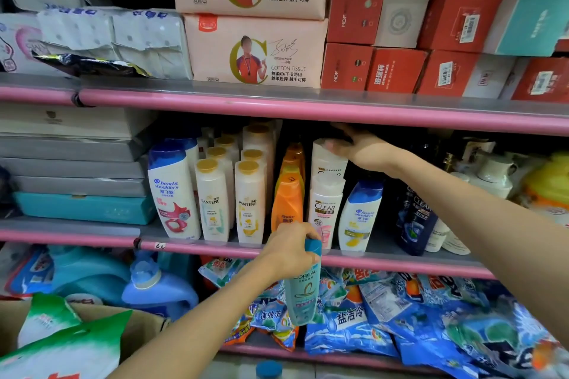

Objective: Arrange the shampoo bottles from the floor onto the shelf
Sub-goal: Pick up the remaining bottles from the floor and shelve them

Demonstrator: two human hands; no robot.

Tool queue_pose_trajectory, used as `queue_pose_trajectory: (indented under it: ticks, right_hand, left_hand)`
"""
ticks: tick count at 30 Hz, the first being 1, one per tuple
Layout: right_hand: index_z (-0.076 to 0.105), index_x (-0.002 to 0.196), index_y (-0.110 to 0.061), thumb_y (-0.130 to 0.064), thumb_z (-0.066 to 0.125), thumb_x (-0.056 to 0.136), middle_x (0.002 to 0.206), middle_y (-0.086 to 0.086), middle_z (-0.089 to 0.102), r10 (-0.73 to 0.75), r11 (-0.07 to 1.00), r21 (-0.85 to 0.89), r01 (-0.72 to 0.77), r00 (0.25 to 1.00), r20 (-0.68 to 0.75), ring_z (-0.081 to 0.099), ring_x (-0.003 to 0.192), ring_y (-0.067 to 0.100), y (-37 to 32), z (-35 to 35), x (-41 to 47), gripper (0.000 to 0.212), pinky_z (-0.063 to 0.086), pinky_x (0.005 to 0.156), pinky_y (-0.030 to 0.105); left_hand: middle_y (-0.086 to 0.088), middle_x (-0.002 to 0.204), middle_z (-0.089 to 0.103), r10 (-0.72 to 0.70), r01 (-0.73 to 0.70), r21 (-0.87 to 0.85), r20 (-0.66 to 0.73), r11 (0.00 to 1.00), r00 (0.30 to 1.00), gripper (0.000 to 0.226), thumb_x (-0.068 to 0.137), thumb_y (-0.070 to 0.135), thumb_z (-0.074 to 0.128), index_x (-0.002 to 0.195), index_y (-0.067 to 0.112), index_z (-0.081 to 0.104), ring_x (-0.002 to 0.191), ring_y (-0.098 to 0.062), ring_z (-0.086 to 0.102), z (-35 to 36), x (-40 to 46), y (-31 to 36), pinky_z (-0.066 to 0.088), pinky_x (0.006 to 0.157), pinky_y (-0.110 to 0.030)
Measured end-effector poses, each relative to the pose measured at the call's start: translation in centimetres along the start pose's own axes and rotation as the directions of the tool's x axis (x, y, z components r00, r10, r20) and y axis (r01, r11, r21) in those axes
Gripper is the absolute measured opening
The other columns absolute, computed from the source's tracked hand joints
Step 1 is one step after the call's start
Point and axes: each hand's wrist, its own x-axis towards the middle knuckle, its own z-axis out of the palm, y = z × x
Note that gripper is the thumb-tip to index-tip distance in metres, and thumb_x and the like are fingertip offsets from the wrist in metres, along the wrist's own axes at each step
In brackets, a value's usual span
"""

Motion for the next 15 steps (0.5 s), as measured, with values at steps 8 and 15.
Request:
queue_pose_trajectory:
  ticks: [8,15]
  right_hand:
    - [0.059,0.118,-0.014,-0.013,0.054,0.088,0.114,0.010,0.059,-0.083,0.985,-0.173,0.008,0.898,-0.433,0.056,0.104,0.023,3.0,-0.6,-9.0,0.030,0.044,0.094,0.035]
    - [0.060,0.111,-0.022,-0.005,0.068,0.076,0.103,-0.008,0.068,0.054,0.991,0.108,-0.079,0.973,0.224,0.060,0.085,-0.010,6.3,-1.6,-14.2,0.039,0.043,0.067,0.003]
  left_hand:
    - [0.005,0.120,0.063,0.259,-0.260,0.055,0.013,0.964,0.966,0.036,0.082,0.022,0.071,0.117,0.022,0.065,0.110,-0.009,0.056,-2.3,-0.3,6.2,0.039,0.083,-0.017]
    - [0.006,0.110,0.068,0.388,-0.388,-0.008,-0.009,0.922,0.922,0.029,0.081,0.023,0.073,0.109,0.021,0.068,0.099,-0.007,0.059,-2.3,0.9,12.4,0.043,0.080,-0.020]
